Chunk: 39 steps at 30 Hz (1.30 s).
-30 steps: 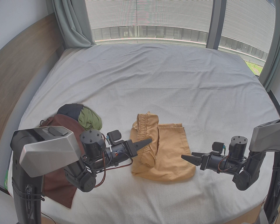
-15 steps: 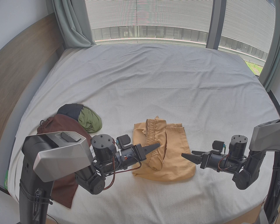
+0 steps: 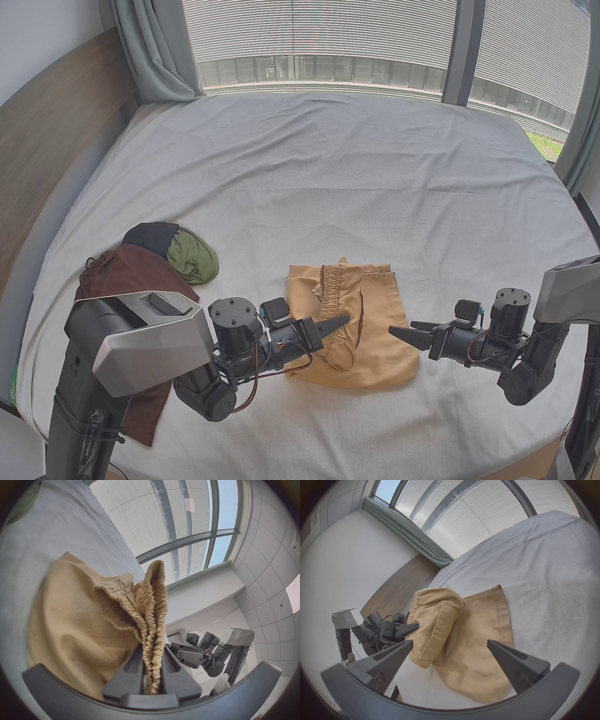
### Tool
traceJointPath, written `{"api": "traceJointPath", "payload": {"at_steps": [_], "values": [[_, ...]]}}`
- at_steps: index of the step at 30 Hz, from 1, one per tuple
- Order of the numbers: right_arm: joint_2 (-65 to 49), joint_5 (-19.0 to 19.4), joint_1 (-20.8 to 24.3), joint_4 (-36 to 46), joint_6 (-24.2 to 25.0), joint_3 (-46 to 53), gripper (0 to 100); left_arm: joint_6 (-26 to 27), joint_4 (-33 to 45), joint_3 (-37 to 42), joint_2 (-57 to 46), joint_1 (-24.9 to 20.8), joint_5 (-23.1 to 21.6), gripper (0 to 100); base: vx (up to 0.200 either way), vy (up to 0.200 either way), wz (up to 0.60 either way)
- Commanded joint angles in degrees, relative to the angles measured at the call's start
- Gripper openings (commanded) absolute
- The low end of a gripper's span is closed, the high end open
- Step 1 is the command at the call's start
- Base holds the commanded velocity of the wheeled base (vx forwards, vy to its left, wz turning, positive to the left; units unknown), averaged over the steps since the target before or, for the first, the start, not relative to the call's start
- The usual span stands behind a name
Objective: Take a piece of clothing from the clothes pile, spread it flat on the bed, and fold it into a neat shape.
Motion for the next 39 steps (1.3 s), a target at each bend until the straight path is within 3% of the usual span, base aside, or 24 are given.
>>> {"api": "traceJointPath", "payload": {"at_steps": [1, 4, 5, 22, 31, 39], "values": [[0.0, 0.0, 0.0, 0.0, 0.1, -0.1, 100, 0.0, 0.0, -0.1, 0.5, -0.5, 0.1, 0, 0.000, 0.000, 0.00], [0.1, 0.0, 0.0, 0.0, 0.1, -0.2, 100, 0.1, 0.0, -0.1, 0.5, -0.9, 0.9, 0, 0.000, 0.000, 0.00], [0.1, 0.0, 0.0, 0.0, 0.1, -0.2, 100, 0.1, -0.1, -0.1, 0.5, -1.0, 1.0, 100, 0.000, 0.000, 0.00], [0.7, 0.0, 0.7, 0.0, 0.1, -0.4, 100, 1.0, -0.1, -0.1, -0.1, -0.2, 1.8, 100, 0.000, 0.000, 0.00], [0.7, -0.1, 2.7, -0.1, 0.1, -0.5, 100, 5.4, -0.1, 1.6, -1.8, 3.7, 2.2, 100, 0.000, 0.000, 0.00], [0.2, -1.4, 4.5, -0.2, 0.3, -0.6, 100, 5.1, 0.0, 7.8, -8.6, 7.3, -1.6, 100, 0.000, 0.000, 0.00]]}}
